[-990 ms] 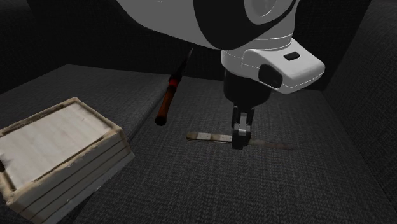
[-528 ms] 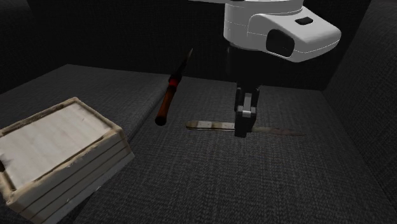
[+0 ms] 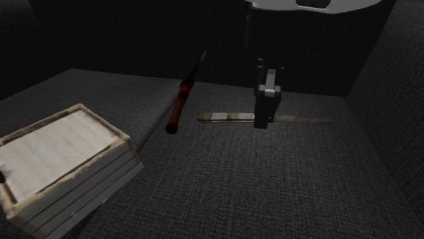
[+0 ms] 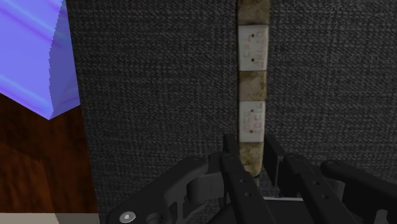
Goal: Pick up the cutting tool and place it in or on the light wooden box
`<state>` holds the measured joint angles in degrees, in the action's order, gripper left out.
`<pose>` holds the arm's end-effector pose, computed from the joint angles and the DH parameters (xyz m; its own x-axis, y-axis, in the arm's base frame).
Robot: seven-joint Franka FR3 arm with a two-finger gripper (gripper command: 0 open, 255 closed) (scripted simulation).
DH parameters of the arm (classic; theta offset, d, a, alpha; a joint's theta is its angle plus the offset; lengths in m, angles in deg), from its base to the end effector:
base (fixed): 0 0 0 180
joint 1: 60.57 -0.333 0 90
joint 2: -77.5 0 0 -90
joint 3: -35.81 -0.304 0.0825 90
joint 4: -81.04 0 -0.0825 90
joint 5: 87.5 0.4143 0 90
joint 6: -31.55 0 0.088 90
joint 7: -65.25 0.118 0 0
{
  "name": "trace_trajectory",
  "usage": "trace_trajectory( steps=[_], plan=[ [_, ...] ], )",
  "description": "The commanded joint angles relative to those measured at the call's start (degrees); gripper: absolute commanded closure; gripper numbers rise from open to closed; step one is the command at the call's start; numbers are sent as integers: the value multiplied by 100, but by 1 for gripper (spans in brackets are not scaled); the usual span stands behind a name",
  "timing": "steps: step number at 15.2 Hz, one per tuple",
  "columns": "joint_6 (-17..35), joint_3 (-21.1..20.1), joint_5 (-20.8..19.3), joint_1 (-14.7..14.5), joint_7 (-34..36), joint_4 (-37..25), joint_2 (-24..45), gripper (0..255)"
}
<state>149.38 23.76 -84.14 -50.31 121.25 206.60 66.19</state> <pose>0.5282 0.0224 0.4377 0.5607 -0.8277 0.0224 -0.8260 -0.5610 -0.0555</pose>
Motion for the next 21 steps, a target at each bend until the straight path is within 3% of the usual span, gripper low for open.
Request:
trace_trajectory(
  steps=[1,7,21],
  plan=[
    [-165,2,2,-1,5,-128,-34,255],
    [-554,18,6,4,2,-444,-108,255],
    [-909,-784,801,-845,1171,1238,-2261,255]
  ],
)
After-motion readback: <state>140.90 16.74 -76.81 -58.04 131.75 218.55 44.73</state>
